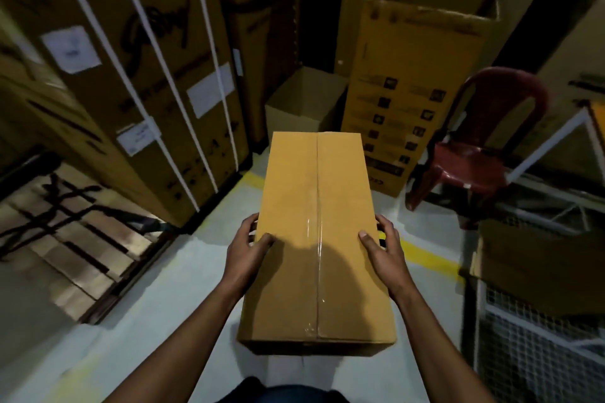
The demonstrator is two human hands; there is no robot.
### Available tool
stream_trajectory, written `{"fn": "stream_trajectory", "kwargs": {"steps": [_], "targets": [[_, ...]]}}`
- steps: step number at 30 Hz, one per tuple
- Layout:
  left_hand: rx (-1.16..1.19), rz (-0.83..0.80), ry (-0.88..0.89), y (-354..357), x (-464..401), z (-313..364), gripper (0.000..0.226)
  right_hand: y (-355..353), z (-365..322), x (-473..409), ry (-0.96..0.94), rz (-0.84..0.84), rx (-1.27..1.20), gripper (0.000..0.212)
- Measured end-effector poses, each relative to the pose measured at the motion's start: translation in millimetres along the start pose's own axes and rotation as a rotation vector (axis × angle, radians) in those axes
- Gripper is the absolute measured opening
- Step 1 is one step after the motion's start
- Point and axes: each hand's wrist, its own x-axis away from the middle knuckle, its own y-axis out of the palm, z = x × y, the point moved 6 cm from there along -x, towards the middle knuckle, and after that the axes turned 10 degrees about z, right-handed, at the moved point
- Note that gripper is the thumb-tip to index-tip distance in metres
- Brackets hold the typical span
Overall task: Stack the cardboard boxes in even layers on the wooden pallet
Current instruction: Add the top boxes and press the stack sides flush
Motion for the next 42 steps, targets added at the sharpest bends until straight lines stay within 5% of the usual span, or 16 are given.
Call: {"fn": "stream_trajectory", "kwargs": {"steps": [10,23,42], "targets": [[0.108,0.307,-0.126,-151,-18,-31,0.051,161,-76,2,-0.163,-0.269,0.036,0.048],[0.243,0.846,-0.314,-359,65,-119,0.052,426,-153,105,-0.367,-0.818,0.12,0.055],[0.455,1.663,-0.593,-451,179,-188,0.049,681,-231,310,-0.671,-1.61,0.201,0.056]]}}
